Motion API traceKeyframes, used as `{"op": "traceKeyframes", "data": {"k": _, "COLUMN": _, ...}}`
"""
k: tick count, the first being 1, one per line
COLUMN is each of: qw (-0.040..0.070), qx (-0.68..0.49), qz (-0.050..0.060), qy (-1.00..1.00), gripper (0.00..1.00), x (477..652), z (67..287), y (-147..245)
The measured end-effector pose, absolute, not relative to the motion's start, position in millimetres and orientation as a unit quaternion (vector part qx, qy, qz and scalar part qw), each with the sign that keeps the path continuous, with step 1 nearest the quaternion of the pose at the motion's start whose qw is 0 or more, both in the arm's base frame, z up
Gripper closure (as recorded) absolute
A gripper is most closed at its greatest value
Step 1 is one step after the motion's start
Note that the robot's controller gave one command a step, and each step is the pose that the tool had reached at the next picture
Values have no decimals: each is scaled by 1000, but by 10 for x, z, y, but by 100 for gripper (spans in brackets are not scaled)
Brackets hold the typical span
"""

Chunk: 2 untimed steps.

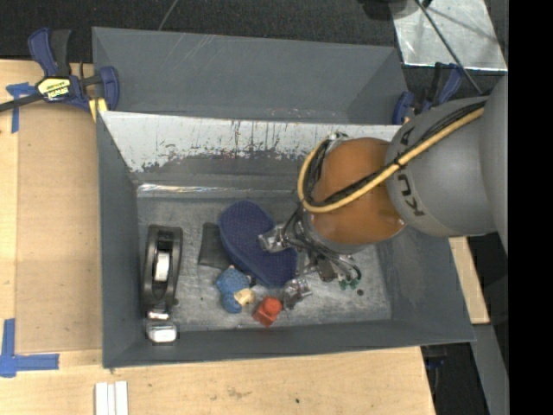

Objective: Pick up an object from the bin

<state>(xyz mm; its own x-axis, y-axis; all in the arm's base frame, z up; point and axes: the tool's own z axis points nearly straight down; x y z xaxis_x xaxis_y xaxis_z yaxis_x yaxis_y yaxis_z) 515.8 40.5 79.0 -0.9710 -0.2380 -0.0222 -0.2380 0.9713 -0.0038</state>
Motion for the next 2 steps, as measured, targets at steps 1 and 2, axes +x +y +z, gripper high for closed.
{"op": "traceKeyframes", "data": {"k": 1, "qw": 23, "qx": -120, "qz": 0, "qy": 993, "gripper": 100, "x": 5214, "z": 841, "y": 413}}
{"op": "traceKeyframes", "data": {"k": 2, "qw": 6, "qx": -153, "qz": 0, "qy": 988, "gripper": 100, "x": 5366, "z": 2604, "y": 513}}
